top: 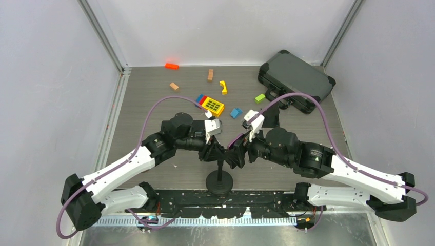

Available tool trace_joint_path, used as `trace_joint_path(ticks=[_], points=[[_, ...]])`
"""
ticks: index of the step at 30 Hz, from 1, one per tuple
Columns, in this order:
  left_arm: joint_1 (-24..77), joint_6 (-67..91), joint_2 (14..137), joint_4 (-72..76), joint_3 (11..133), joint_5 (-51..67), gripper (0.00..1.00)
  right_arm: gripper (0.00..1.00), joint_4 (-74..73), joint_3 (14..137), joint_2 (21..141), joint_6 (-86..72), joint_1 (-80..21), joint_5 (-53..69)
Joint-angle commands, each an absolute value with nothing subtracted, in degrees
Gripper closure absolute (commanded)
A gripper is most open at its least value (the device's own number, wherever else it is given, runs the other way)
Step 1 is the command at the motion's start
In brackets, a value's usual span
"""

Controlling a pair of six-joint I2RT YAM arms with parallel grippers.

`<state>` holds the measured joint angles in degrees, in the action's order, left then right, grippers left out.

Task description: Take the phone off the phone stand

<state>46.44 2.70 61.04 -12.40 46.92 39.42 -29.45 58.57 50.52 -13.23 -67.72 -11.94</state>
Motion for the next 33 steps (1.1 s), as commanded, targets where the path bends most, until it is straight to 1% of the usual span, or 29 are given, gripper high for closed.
trace_joint_path(ticks=[1, 11, 22, 25, 27, 28, 29, 30, 32, 33], points=[[46.45, 3.08, 56.08, -9.21, 48.18, 40.61, 1.00, 1.00, -24.21, 59.33, 49.78, -13.98, -66.81, -17.27], [46.45, 3.16, 53.66, -7.98, 46.09, 39.21, 1.00, 1.00, -23.11, 57.38, 51.67, -23.30, -66.86, -21.35], [46.42, 4.51, 52.12, -6.39, 44.04, 37.57, 1.00, 1.00, -23.03, 54.67, 50.54, -31.70, -66.88, -25.06], [46.45, 5.70, 51.02, -4.76, 42.47, 36.45, 1.00, 0.92, -23.06, 54.34, 50.46, -29.51, -66.85, -22.21], [46.45, 6.17, 50.50, -4.16, 41.55, 35.75, 1.00, 0.80, -23.02, 54.36, 50.68, -27.72, -66.88, -19.95], [46.41, 6.28, 50.45, -4.07, 41.34, 35.55, 1.00, 0.66, -22.81, 54.42, 50.97, -27.13, -66.84, -18.24], [46.47, 6.32, 50.39, -4.11, 41.19, 35.37, 1.00, 0.60, -22.78, 54.54, 51.19, -26.21, -66.82, -17.60], [46.44, 6.33, 50.57, -4.12, 41.14, 35.26, 1.00, 0.51, -22.70, 54.92, 51.73, -25.89, -66.85, -16.53], [46.50, 6.33, 50.86, -4.06, 41.18, 35.24, 1.00, 0.41, -23.03, 55.72, 52.81, -24.77, -66.88, -15.56], [46.44, 6.39, 51.03, -4.04, 41.26, 35.28, 1.00, 0.38, -23.20, 56.43, 53.17, -24.60, -66.88, -15.38]])
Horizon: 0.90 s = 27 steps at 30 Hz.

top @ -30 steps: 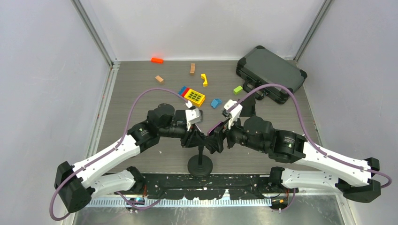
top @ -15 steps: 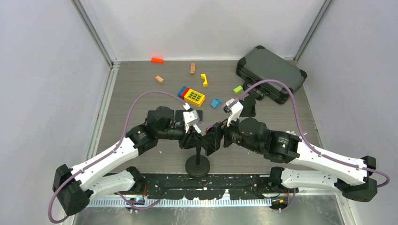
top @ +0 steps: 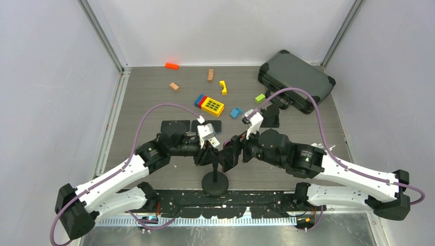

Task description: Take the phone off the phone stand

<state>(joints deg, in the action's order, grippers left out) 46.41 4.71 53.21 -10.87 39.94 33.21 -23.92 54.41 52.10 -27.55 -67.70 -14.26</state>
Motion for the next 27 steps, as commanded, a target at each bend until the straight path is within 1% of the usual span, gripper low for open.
trace_joint_path(ticks=[1, 4, 5, 8, 10, 14, 16, 27], points=[[46.47, 6.41, 51.18, -4.04, 41.30, 35.30, 1.00, 0.33, -23.86, 56.87, 54.01, -24.37, -66.88, -15.34], [46.43, 6.42, 51.47, -4.04, 41.48, 35.07, 1.00, 0.26, -25.32, 58.48, 55.37, -24.26, -66.88, -16.19], [46.46, 6.42, 51.50, -4.03, 41.48, 34.86, 1.00, 0.21, -25.84, 58.64, 55.79, -24.33, -66.84, -16.97], [46.45, 6.42, 51.47, -4.02, 41.53, 34.28, 1.00, 0.12, -26.42, 58.96, 56.27, -24.61, -66.88, -19.50], [46.41, 6.50, 51.55, -4.04, 41.57, 33.90, 1.00, 0.07, -26.39, 58.97, 56.58, -24.90, -66.88, -20.76], [46.49, 6.68, 51.63, -4.15, 41.74, 32.97, 1.00, 0.04, -26.73, 59.46, 57.19, -25.26, -66.88, -24.92], [46.42, 6.68, 51.64, -4.15, 41.75, 32.67, 1.00, 0.03, -26.13, 59.45, 57.03, -24.87, -66.88, -25.00], [46.44, 6.64, 52.46, -4.12, 42.36, 32.25, 1.00, 0.02, -21.23, 57.69, 57.36, -23.03, -66.88, -17.99]])
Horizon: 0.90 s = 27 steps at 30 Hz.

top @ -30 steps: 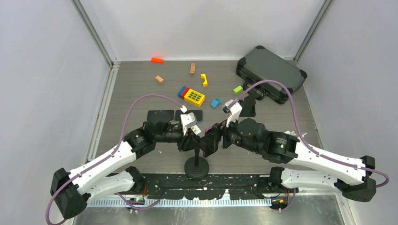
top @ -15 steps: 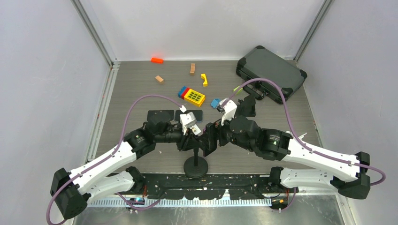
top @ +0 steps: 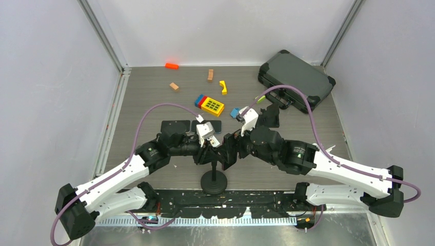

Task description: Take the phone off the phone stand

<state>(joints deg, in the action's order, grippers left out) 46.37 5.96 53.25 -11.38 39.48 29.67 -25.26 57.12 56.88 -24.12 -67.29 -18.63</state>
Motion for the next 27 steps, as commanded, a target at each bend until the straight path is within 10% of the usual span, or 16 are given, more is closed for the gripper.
trace_joint_path(ticks=[1, 20, 27], points=[[46.44, 6.72, 52.45, -4.13, 42.36, 32.08, 1.00, 0.02, -21.16, 57.59, 57.46, -23.03, -66.88, -17.92], [46.45, 7.99, 50.44, -4.26, 41.76, 25.49, 1.00, 0.05, -18.71, 54.28, 57.28, -23.19, -67.30, -18.12], [46.44, 8.17, 49.95, -4.36, 41.33, 24.59, 0.98, 0.50, -15.38, 52.80, 56.41, -20.56, -67.37, -14.74]])
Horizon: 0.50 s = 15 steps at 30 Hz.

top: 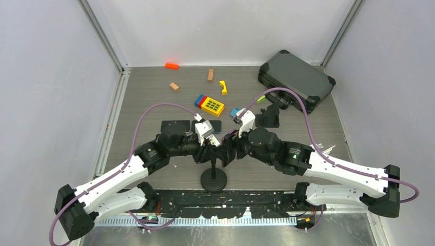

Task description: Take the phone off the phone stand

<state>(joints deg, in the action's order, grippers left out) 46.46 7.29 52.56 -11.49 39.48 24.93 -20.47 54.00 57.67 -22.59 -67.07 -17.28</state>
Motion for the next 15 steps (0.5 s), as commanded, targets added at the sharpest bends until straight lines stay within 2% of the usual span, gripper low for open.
trace_joint_path(ticks=[1, 3, 5, 7, 8, 9, 11, 13, 15], points=[[46.42, 8.24, 49.91, -4.48, 41.31, 24.17, 0.94, 0.56, -14.67, 52.55, 56.03, -19.99, -67.30, -14.18], [46.41, 8.42, 49.64, -4.64, 41.31, 23.48, 0.82, 0.75, -12.66, 51.09, 55.11, -18.21, -67.34, -11.58], [46.42, 8.44, 49.22, -4.74, 41.31, 23.07, 0.69, 0.89, -11.14, 50.32, 54.17, -16.28, -67.38, -9.97], [46.41, 8.50, 48.68, -5.15, 41.31, 22.65, 0.53, 0.97, -9.98, 49.76, 53.17, -14.20, -67.40, -7.98], [46.41, 8.59, 48.33, -5.32, 41.31, 22.41, 0.44, 0.98, -8.91, 49.53, 52.73, -12.47, -67.40, -7.02], [46.47, 8.61, 47.94, -5.53, 41.31, 22.33, 0.28, 1.00, -7.81, 48.95, 51.92, -10.70, -67.39, -5.07], [46.41, 8.48, 47.02, -5.85, 41.18, 22.42, 0.08, 1.00, -5.79, 47.81, 50.39, -7.99, -67.41, -1.83], [46.45, 8.44, 46.20, -6.45, 41.18, 22.73, 0.01, 1.00, -3.88, 46.36, 48.76, -5.31, -67.35, 1.55], [46.41, 8.23, 44.68, -7.62, 41.30, 23.53, 0.00, 1.00, -2.70, 44.94, 47.07, -2.33, -67.38, 4.39]])
